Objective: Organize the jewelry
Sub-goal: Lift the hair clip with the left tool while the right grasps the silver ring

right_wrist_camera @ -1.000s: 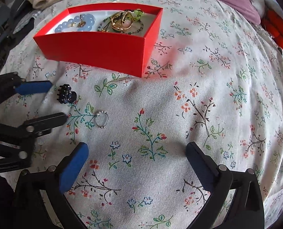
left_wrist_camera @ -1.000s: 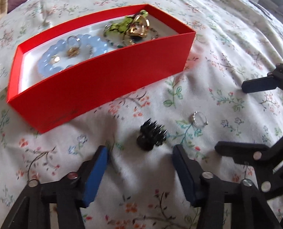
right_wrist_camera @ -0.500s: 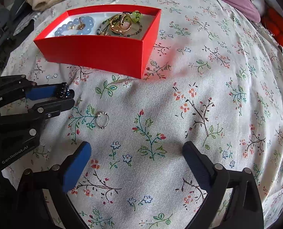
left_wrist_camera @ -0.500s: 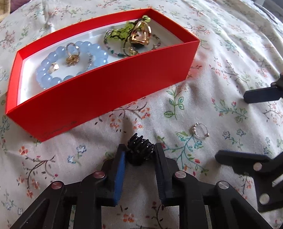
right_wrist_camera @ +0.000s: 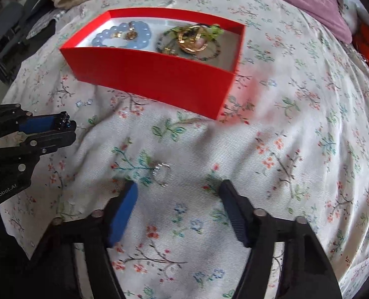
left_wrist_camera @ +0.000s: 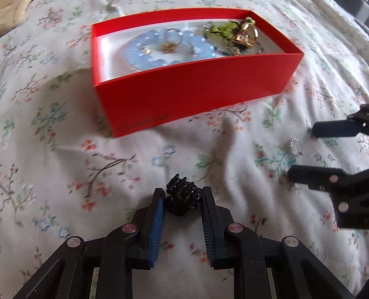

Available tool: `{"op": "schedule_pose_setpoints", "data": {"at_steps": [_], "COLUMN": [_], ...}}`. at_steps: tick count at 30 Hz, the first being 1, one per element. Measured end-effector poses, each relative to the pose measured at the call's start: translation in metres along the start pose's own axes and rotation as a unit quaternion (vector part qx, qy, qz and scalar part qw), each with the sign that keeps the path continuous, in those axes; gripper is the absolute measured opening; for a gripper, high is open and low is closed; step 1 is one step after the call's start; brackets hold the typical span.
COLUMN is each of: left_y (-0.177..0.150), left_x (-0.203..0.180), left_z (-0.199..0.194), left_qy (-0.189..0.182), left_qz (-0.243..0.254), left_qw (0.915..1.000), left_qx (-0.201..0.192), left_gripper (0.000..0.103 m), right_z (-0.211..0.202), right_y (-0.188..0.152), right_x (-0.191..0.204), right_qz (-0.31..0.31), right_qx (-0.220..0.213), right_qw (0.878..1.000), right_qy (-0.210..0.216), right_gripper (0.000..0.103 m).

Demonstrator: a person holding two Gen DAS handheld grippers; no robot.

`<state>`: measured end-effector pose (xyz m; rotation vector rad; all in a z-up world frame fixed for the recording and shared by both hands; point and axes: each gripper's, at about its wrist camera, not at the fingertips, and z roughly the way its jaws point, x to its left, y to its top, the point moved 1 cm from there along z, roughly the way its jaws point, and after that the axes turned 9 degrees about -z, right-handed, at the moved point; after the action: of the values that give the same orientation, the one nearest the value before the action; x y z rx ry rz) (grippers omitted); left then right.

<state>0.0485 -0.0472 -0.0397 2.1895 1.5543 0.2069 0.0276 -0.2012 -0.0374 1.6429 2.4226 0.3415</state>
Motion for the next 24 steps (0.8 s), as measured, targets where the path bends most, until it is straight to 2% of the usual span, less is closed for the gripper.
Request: {"op": "schedule_pose_setpoints", "data": {"at_steps": [10, 17, 21, 24], "left_y": [-0.005, -0.005, -0.006, -0.005], "left_x": [0.013, 0.015, 0.016, 0.02], "left_z": [-0.008, -0.011, -0.012, -0.015], "left_qy": [-0.002, -0.002, -0.001, -0.001], "left_qz": [-0.01, -0.013, -0.015, -0.023], "left_qw": [0.9999, 0.9999, 0.9999, 0.9997], "left_qx": [-0.001, -0.003, -0.004, -0.007], "left_gripper": [0.023, 0.023, 0.023, 0.023], "right_z": [0.006, 0.009, 0.01, 0.006], "right_y": [0.01, 0.021, 0.024, 0.025], "right_x": [0.008, 0.015, 0.017, 0.015], "right_qz": [0.009, 0.013, 0.015, 0.027], "right_qx": [0.004, 0.003, 0.003, -0.001], "right_qw": [1.0, 1.0, 1.0, 0.999], "right_qy": [0.014, 0.019, 0.019, 0.036], "right_gripper": [0.044, 0.019, 0.017, 0.017]}}
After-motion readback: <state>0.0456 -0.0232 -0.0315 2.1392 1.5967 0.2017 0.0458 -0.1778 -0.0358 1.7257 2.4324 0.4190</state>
